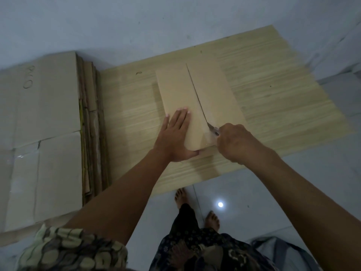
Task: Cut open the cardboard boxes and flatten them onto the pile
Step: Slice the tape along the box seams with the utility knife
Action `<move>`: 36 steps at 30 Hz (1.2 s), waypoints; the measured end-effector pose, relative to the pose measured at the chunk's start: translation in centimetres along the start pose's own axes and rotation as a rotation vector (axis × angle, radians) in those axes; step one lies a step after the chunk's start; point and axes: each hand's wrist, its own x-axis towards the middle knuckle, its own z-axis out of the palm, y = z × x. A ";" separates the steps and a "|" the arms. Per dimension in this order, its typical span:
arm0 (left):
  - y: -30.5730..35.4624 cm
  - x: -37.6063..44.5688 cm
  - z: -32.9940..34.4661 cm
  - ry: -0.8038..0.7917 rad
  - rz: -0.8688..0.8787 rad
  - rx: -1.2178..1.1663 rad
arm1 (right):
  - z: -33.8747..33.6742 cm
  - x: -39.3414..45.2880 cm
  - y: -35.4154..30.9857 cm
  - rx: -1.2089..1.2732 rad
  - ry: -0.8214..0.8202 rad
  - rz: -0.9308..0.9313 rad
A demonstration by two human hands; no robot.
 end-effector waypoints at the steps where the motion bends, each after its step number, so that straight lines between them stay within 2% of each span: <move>1: 0.0 0.0 0.1 0.004 0.000 0.003 | 0.1 -0.1 0.0 0.007 0.005 -0.005; 9: -0.4 0.1 0.7 0.129 0.096 0.005 | 1.0 -0.7 1.4 0.014 -0.002 0.005; 14: 0.3 -1.5 1.6 0.322 0.215 -0.101 | 2.3 -0.3 1.8 0.028 0.011 -0.027; 19: 1.5 -1.7 2.4 0.318 0.188 -0.022 | 2.5 -0.6 2.2 0.011 0.046 -0.067; 22: 1.1 -1.3 2.5 0.305 0.227 0.013 | 1.9 -1.2 2.4 0.004 0.005 -0.033; 25: 1.0 -0.9 2.9 0.352 0.248 0.013 | 1.2 -1.7 1.9 0.022 0.006 0.013; 30: 1.2 -0.4 3.3 0.420 0.204 0.047 | 2.3 -1.9 1.7 0.031 0.048 -0.057; 36: 1.4 -0.3 3.8 0.477 0.227 0.071 | 2.0 -2.4 2.2 0.023 0.036 -0.033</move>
